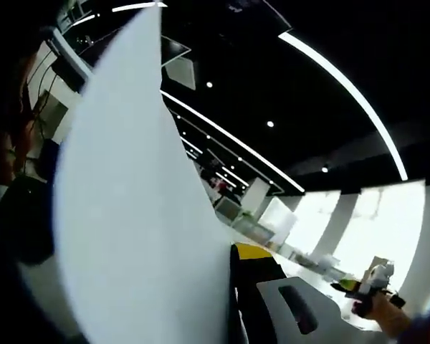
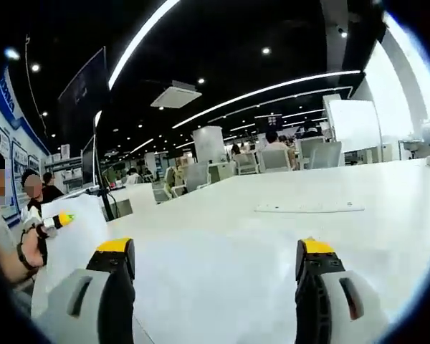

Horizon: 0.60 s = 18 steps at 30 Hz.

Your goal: Organize the stack of printing papers by aligning and flattening the scattered papers on the table

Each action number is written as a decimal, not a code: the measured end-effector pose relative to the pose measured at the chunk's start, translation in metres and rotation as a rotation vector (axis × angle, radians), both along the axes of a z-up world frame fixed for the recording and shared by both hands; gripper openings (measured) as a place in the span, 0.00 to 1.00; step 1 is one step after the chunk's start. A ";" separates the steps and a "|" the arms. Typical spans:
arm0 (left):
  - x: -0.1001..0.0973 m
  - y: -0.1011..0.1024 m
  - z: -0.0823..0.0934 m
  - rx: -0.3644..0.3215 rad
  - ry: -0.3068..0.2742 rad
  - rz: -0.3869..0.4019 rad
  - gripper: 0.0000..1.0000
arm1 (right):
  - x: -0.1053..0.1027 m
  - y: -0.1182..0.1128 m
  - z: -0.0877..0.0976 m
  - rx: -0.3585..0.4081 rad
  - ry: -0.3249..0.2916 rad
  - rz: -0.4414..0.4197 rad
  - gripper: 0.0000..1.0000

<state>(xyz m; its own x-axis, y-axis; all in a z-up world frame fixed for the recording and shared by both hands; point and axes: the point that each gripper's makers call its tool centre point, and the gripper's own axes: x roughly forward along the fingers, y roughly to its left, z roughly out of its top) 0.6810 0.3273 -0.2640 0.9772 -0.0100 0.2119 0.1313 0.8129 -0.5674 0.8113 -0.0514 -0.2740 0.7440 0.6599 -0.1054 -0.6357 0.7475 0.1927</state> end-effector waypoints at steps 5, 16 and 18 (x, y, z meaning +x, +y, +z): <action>0.001 -0.002 -0.001 0.011 0.007 0.000 0.06 | -0.002 0.004 -0.008 -0.008 0.031 0.013 0.88; -0.001 -0.003 0.000 0.026 0.006 0.009 0.06 | 0.001 0.006 -0.056 -0.125 0.185 -0.005 0.90; -0.001 -0.002 0.000 0.024 0.006 0.008 0.06 | 0.002 0.006 -0.059 -0.175 0.161 -0.004 0.90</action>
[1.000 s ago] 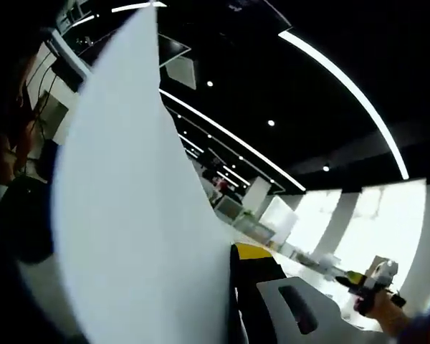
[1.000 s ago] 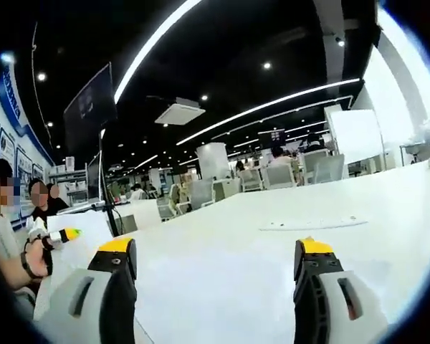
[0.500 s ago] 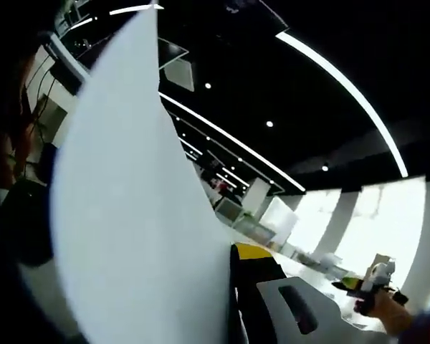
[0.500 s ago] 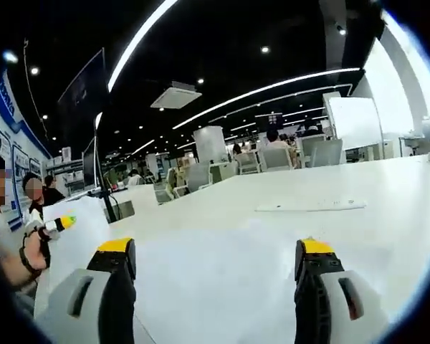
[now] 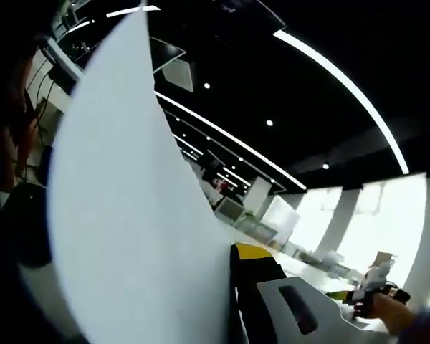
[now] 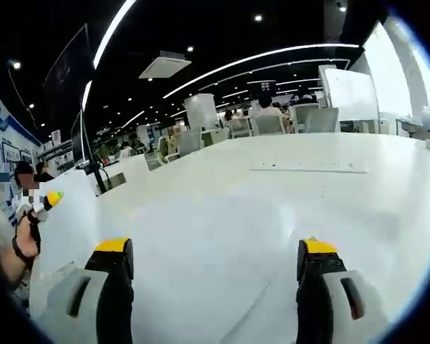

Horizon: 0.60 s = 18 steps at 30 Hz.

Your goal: Organize the stack of printing papers by aligning and flattening the scattered papers on the table

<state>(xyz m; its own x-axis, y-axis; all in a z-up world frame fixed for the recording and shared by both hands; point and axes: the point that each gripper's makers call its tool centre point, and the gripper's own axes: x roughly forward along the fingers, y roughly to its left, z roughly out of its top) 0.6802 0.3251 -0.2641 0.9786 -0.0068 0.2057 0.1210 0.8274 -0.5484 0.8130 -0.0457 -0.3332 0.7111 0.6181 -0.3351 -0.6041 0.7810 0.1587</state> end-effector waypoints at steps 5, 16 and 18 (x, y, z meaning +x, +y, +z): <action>-0.001 0.000 0.000 -0.002 -0.002 0.000 0.06 | 0.000 0.002 -0.007 -0.097 -0.039 0.012 0.90; -0.003 0.000 0.002 0.003 -0.013 0.006 0.06 | -0.003 0.006 -0.023 -0.179 -0.019 0.025 0.90; -0.003 0.000 0.002 0.003 -0.013 0.006 0.06 | -0.003 0.006 -0.023 -0.179 -0.020 0.025 0.89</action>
<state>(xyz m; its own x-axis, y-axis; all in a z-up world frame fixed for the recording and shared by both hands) 0.6777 0.3248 -0.2619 0.9758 -0.0013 0.2186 0.1231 0.8296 -0.5447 0.8096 -0.0393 -0.3563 0.7040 0.5670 -0.4277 -0.6249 0.7807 0.0063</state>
